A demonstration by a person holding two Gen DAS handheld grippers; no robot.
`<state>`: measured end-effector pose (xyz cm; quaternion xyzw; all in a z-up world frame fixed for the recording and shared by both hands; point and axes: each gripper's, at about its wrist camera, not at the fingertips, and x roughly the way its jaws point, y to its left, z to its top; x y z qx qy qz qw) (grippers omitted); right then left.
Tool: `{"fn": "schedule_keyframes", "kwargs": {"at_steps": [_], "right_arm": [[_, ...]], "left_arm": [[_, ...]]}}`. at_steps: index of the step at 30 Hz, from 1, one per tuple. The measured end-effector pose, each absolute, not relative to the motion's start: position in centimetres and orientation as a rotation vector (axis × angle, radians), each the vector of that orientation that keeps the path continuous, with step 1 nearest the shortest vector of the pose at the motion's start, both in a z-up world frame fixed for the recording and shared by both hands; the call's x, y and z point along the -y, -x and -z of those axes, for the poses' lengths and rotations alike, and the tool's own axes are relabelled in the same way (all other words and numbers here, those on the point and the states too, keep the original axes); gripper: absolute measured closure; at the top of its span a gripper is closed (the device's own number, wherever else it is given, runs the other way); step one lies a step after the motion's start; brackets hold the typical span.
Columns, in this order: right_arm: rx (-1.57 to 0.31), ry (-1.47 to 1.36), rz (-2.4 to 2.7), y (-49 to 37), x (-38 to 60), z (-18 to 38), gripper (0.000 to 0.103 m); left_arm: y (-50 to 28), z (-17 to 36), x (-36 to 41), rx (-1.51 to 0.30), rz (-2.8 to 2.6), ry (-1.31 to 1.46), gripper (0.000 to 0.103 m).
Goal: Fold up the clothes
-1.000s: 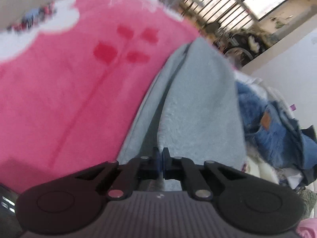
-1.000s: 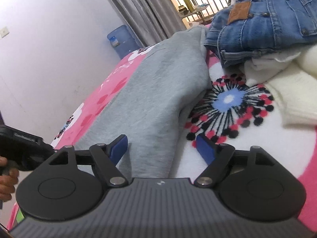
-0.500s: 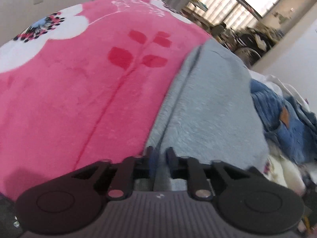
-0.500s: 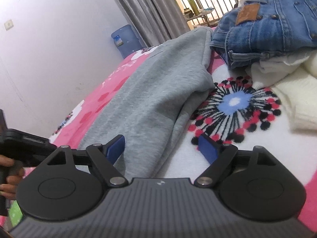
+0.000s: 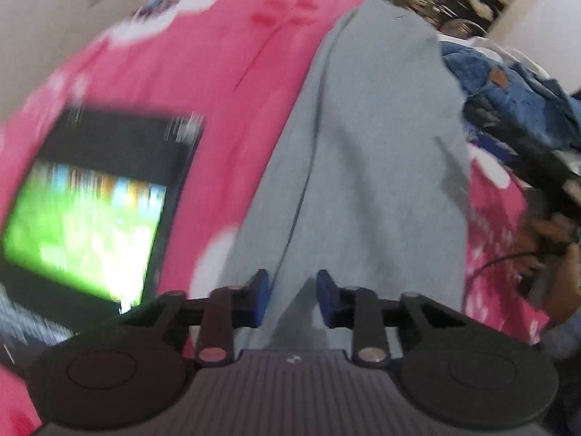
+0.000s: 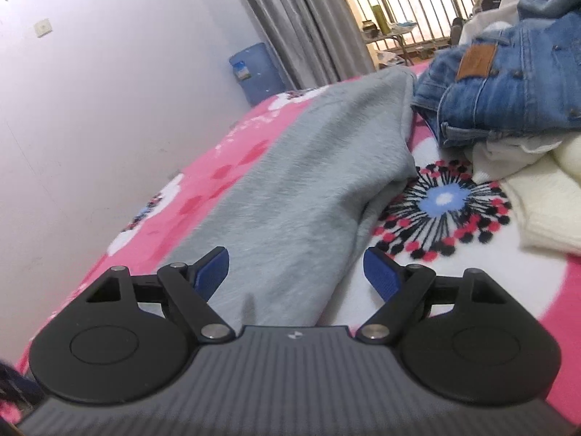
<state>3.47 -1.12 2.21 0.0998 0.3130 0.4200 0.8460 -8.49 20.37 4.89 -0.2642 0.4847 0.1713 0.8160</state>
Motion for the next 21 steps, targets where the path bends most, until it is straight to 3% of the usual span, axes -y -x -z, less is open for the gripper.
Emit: {"fn": "schedule_keyframes", "kwargs": {"at_steps": [2, 8, 17, 18, 20, 21], "right_arm": [[-0.659, -0.229, -0.901, -2.1, 2.6, -2.8, 0.022], [-0.709, -0.345, -0.864, -0.5, 4.6, -3.2, 0.022], [-0.757, -0.111, -0.893, 0.9, -0.6, -0.3, 0.021], [-0.754, -0.064, -0.898, 1.3, -1.1, 0.0, 0.021], [-0.709, 0.002, -0.928, 2.2, -1.7, -0.6, 0.022], [-0.687, 0.008, -0.949, 2.5, -1.8, -0.9, 0.022]], "left_arm": [[9.4, -4.8, -19.8, -1.006, -0.387, 0.564, 0.099], [11.2, -8.7, -20.1, -0.948, -0.464, 0.443, 0.099], [10.0, -4.8, -21.1, -1.033, -0.685, 0.29, 0.1], [10.7, -5.5, -20.7, -1.002, -0.681, 0.305, 0.098], [12.9, -7.7, -19.3, -0.924, -0.617, 0.314, 0.079], [14.2, -8.7, -18.4, -0.888, -0.576, 0.31, 0.076]]}}
